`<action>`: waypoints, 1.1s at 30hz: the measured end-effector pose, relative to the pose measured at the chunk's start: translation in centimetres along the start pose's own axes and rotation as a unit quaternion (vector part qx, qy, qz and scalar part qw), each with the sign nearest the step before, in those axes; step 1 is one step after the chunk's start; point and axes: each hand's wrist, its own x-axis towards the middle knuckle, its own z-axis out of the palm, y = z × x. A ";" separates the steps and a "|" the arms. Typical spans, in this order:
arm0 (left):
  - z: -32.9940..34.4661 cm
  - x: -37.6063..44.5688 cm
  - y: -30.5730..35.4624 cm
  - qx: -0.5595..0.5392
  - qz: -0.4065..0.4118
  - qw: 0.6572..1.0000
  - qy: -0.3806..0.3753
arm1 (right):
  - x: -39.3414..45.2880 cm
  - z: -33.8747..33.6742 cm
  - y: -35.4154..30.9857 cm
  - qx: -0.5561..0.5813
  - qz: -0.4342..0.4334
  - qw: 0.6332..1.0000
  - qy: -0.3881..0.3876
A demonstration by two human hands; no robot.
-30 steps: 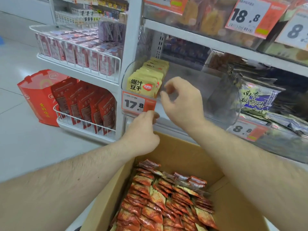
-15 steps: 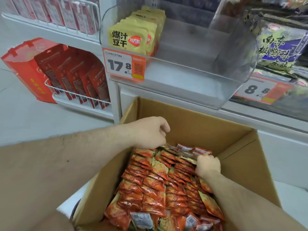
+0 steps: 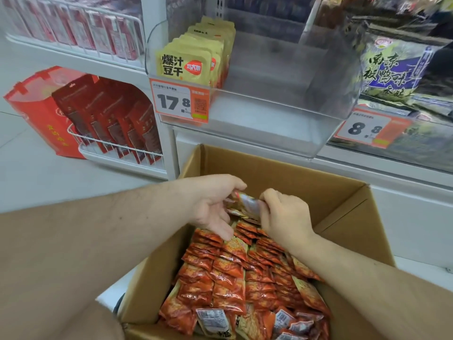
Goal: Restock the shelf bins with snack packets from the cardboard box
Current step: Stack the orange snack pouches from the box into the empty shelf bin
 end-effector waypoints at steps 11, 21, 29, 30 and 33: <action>-2.8 0.6 -0.4 0.056 0.191 0.957 0.210 | -1.6 1.5 -3.9 0.201 0.246 0.928 -0.194; -4.0 1.4 -1.0 0.118 0.170 0.964 0.165 | -9.8 9.3 -2.9 0.130 0.319 0.822 -0.454; -4.9 1.4 -0.9 0.115 0.158 0.970 0.142 | -7.1 6.9 -2.3 0.208 0.422 0.831 -0.296; -5.0 1.1 -0.9 0.112 0.159 0.971 0.141 | -6.3 5.7 -2.4 0.218 0.431 0.833 -0.271; -5.9 0.7 -0.8 0.098 0.161 0.972 0.138 | -4.0 1.9 -3.1 0.245 0.405 0.865 -0.170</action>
